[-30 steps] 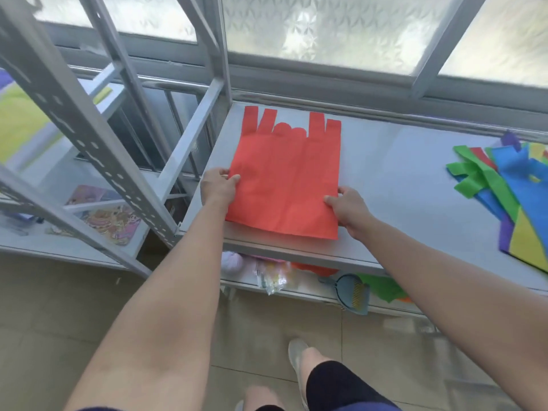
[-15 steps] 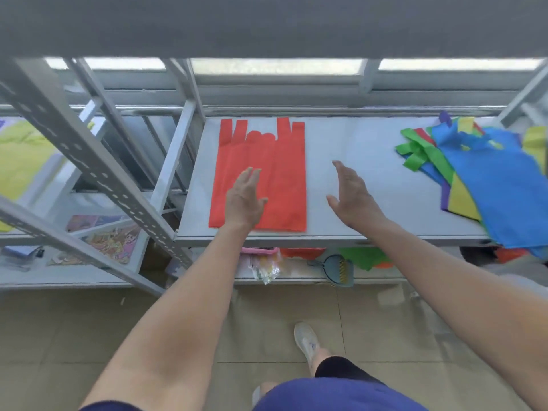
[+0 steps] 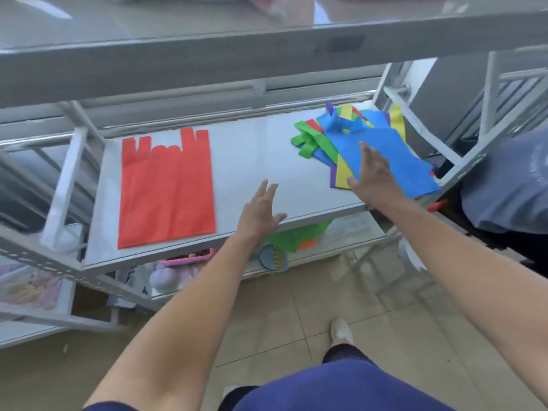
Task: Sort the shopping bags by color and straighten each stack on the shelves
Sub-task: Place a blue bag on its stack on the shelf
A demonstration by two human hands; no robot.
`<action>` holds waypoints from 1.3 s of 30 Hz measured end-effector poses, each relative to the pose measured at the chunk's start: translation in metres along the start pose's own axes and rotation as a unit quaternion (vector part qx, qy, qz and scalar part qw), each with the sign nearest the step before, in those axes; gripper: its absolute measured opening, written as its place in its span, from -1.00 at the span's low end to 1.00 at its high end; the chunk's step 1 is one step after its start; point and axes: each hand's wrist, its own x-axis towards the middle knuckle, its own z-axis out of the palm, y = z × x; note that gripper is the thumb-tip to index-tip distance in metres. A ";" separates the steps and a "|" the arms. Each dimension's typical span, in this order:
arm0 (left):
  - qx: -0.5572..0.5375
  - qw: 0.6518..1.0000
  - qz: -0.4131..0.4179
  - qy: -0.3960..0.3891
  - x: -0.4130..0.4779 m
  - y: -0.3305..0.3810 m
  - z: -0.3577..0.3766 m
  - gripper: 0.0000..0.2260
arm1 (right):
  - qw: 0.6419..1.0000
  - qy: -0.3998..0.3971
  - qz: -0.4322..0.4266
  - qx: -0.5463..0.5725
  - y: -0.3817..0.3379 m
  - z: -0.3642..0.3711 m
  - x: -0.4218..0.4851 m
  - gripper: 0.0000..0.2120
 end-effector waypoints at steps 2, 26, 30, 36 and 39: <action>-0.035 0.999 -0.023 0.000 0.012 0.027 0.031 -0.31 | 1.000 -0.010 0.024 0.005 0.038 -0.003 0.015 -0.22; -0.330 0.864 -0.361 0.116 0.237 0.224 0.188 -0.51 | 0.968 -0.229 0.096 0.046 0.324 0.007 0.211 -0.38; -0.445 0.815 -0.366 0.057 0.251 0.233 0.193 -0.67 | 0.968 -0.201 0.098 0.114 0.325 0.012 0.220 -0.38; -0.615 0.730 -0.298 -0.002 0.223 0.253 0.192 -0.69 | 0.938 -0.180 0.128 0.268 0.326 0.012 0.219 -0.56; -0.683 0.660 -0.310 -0.052 0.194 0.247 0.190 -0.67 | 0.913 -0.244 0.137 0.297 0.328 0.010 0.214 -0.61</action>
